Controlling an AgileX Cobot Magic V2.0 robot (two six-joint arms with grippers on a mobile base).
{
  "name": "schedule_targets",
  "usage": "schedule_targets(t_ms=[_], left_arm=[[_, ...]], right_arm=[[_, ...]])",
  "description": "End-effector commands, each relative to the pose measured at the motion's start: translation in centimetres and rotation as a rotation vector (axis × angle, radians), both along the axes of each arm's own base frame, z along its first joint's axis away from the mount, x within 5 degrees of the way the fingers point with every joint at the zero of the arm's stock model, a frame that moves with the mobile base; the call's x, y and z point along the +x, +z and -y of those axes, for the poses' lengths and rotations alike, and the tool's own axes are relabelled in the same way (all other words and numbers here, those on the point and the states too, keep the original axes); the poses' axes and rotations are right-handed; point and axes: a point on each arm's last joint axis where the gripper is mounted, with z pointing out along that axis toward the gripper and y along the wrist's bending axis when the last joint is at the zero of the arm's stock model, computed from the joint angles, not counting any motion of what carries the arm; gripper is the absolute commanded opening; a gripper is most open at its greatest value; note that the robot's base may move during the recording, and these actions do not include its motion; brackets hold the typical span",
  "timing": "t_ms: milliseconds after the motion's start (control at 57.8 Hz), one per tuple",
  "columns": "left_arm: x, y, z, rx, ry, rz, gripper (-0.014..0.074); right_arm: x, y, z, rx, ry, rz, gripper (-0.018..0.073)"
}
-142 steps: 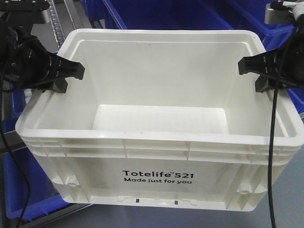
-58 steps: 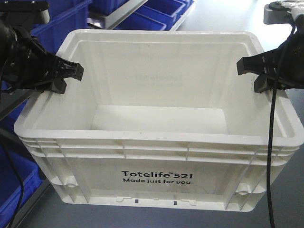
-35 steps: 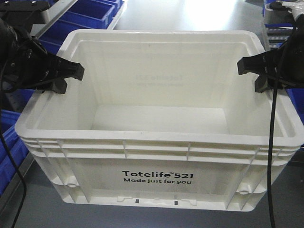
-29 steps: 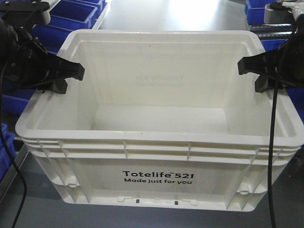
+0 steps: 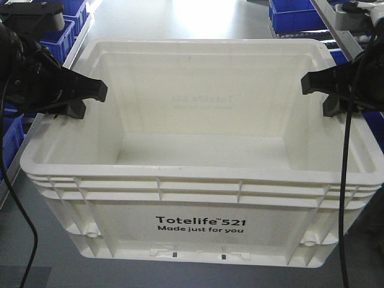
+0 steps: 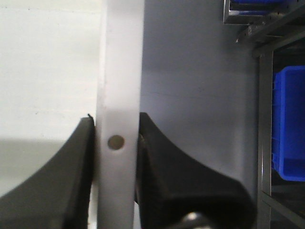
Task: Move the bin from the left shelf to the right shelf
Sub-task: 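Hold the crate with both grippers while the base turns away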
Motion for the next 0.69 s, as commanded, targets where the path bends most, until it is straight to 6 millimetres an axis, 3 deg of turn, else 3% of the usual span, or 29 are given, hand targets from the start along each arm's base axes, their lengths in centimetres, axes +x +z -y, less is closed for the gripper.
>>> schedule_targets(t_ms=[0, 674], left_arm=[[-0.65, 3.05, 0.35, -0.081, -0.04, 0.172, -0.0006], [-0.66, 3.05, 0.34, -0.081, -0.04, 0.171, -0.0006]], right_arm=[[-0.39, 2.9, -0.29, 0.06, 0.039, 0.182, 0.0], [-0.39, 2.9, -0.29, 0.06, 0.039, 0.182, 0.0]])
